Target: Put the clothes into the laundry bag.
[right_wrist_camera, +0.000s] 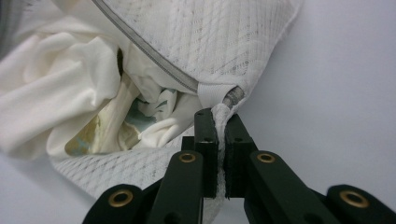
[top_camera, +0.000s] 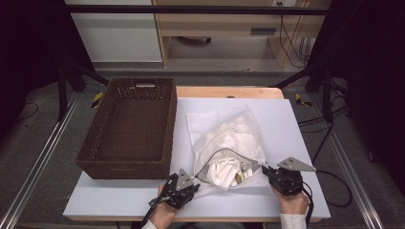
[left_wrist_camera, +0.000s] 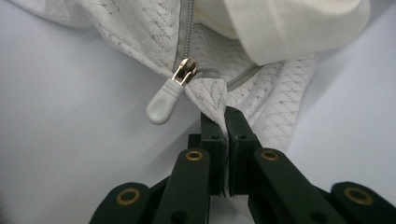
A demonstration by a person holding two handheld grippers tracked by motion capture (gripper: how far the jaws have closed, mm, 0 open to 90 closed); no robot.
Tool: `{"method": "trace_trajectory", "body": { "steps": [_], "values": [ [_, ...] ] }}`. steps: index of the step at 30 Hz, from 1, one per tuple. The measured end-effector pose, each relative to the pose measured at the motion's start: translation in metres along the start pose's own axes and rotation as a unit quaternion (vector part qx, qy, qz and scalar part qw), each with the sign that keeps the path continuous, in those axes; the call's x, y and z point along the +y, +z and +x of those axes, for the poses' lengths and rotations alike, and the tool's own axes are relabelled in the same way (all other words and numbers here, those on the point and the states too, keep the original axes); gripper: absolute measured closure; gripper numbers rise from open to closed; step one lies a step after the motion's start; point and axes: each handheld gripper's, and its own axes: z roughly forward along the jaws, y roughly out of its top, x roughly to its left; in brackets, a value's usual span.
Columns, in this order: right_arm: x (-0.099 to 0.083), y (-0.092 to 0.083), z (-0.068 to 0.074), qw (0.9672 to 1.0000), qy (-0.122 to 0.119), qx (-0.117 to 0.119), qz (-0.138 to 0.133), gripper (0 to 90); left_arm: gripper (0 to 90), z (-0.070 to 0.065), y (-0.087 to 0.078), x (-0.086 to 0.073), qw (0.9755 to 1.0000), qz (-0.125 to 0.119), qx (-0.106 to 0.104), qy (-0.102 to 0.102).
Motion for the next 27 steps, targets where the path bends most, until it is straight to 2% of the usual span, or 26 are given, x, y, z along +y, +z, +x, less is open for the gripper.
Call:
{"method": "trace_trajectory", "body": {
  "steps": [2, 4, 7, 8, 9, 11, 14, 16, 17, 18, 19, 21, 22, 23, 25, 26, 27],
  "values": [
    [-0.006, -0.009, 0.001, 1.0000, -0.001, 0.005, 0.000, 87.0, 86.5, 0.000, 0.000, 0.000, 1.0000, -0.001, 0.000, -0.001],
    [-0.018, -0.010, -0.001, 0.9999, 0.006, 0.004, 0.012, 86.6, 86.5, 0.000, 0.000, 0.000, 1.0000, -0.001, 0.000, -0.001],
    [-0.038, 0.000, -0.008, 0.9988, 0.016, 0.000, 0.047, 84.2, 86.5, 0.000, 0.000, 0.000, 1.0000, -0.001, 0.000, -0.002],
    [-0.042, 0.002, -0.010, 0.9981, 0.029, -0.003, 0.055, 80.3, 86.5, 0.000, 0.000, -0.001, 1.0000, -0.002, -0.001, -0.003],
    [-0.043, 0.002, -0.011, 0.9985, 0.026, -0.002, 0.049, 76.5, 86.5, 0.000, 0.000, -0.001, 1.0000, -0.002, -0.001, -0.003],
    [-0.040, -0.002, -0.010, 0.9990, 0.022, -0.014, 0.037, 67.7, 86.5, 0.000, 0.000, -0.001, 1.0000, -0.002, -0.002, -0.005],
    [-0.028, -0.017, 0.000, 0.9996, 0.003, -0.022, -0.019, 53.5, 86.5, 0.000, 0.000, -0.001, 1.0000, -0.002, -0.002, -0.006],
    [-0.017, -0.026, 0.011, 0.9986, -0.010, -0.010, -0.051, 48.0, 86.4, 0.000, 0.000, -0.001, 1.0000, -0.002, -0.002, -0.006],
    [-0.013, -0.029, 0.016, 0.9981, -0.014, -0.002, -0.061, 46.1, 86.4, 0.001, 0.000, 0.000, 1.0000, -0.002, -0.002, -0.008],
    [-0.005, -0.029, 0.027, 0.9971, -0.029, 0.014, -0.069, 43.9, 86.4, 0.001, 0.000, 0.000, 1.0000, -0.002, -0.002, -0.009],
    [-0.002, -0.028, 0.032, 0.9970, -0.034, 0.027, -0.065, 41.7, 86.3, 0.001, 0.000, 0.000, 0.9999, -0.002, -0.003, -0.010],
    [0.003, -0.015, 0.047, 0.9964, -0.035, 0.063, -0.045, 37.8, 86.3, 0.002, 0.000, 0.000, 0.9999, -0.001, -0.004, -0.012],
    [0.004, -0.002, 0.056, 0.9952, -0.040, 0.083, -0.032, 36.7, 86.1, 0.002, 0.000, 0.000, 0.9999, -0.002, -0.004, -0.013],
    [0.004, 0.007, 0.061, 0.9946, -0.043, 0.092, -0.018, 35.8, 86.1, 0.002, 0.000, 0.000, 0.9999, -0.002, -0.004, -0.016],
    [0.004, 0.031, 0.072, 0.9930, -0.050, 0.107, 0.001, 36.3, 86.3, 0.001, 0.000, 0.000, 0.9999, -0.002, -0.003, -0.014],
    [0.005, 0.042, 0.076, 0.9935, -0.048, 0.103, 0.010, 37.1, 86.6, 0.001, 0.000, 0.000, 0.9999, -0.002, 0.000, -0.012],
    [0.006, 0.052, 0.079, 0.9939, -0.042, 0.099, 0.020, 41.5, 86.9, 0.000, 0.000, 0.000, 0.9999, -0.002, 0.000, -0.013]
  ]
}}
